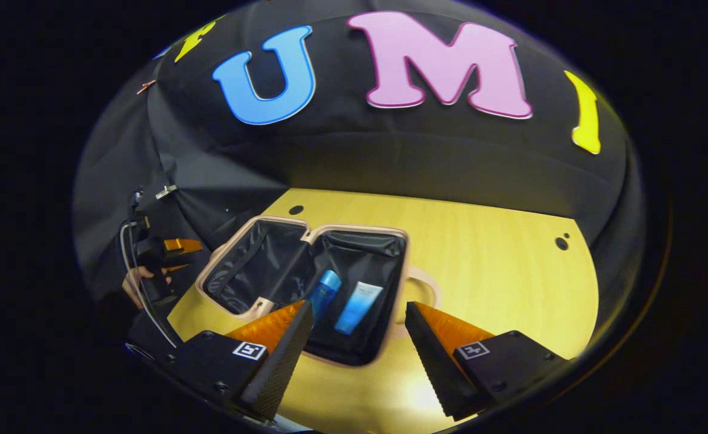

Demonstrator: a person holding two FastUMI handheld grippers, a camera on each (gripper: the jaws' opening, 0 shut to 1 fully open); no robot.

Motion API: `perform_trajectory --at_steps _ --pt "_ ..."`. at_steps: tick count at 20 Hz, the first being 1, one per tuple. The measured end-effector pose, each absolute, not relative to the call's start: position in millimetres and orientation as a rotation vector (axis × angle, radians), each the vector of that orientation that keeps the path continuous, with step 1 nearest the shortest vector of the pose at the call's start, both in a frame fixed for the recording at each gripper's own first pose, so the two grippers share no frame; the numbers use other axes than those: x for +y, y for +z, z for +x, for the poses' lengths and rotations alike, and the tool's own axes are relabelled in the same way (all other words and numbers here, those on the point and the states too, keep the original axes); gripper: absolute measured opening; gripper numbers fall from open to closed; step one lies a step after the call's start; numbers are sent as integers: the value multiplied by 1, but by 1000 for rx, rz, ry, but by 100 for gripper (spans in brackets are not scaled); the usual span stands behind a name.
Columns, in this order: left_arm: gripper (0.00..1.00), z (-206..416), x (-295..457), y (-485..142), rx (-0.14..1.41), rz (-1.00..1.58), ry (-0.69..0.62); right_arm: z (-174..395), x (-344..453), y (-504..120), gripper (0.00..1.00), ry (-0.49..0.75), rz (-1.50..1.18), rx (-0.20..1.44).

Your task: First open the suitcase, pack the skin care products into it, and then close the suitcase.

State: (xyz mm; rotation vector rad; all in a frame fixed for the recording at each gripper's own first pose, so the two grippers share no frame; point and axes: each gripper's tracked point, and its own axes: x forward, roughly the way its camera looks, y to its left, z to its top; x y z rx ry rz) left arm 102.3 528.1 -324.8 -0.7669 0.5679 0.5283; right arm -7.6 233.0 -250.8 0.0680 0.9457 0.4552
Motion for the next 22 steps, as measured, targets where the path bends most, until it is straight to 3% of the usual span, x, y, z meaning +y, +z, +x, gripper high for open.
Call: perform_trajectory --at_steps 2,5,6,7,9,10,11,13,14,17,18,19,22 --pt "94 116 541 -347 583 -903 533 -14 187 -250 98 350 50 967" --pt "82 135 546 -359 574 -1090 465 -18 154 -251 98 207 125 987" --pt "74 135 542 -368 595 -1135 451 -22 146 -256 98 182 136 1003" --pt "76 136 542 -374 614 -1162 437 -25 139 -259 98 166 127 1015" --pt "68 144 541 -379 597 -1183 427 -23 131 -260 98 152 98 1003" --pt "45 149 536 -376 596 -1200 403 -25 130 -259 98 153 88 1002" --pt "40 150 530 -378 620 -1193 388 -27 132 -259 98 155 87 1005" --pt "20 143 534 -373 643 -1118 403 -29 134 -259 98 161 86 1005" --pt "16 146 534 -367 633 -1073 392 -30 134 -258 98 162 85 1003" --pt "8 143 533 -334 623 -883 401 -27 132 -257 98 164 60 980" --pt "12 144 533 -313 605 -822 400 -26 130 -256 98 167 51 968" --pt "6 144 530 -288 583 -767 396 -26 131 -254 98 171 47 958" --pt "6 148 505 -208 497 -601 359 -26 126 -249 98 173 59 931"
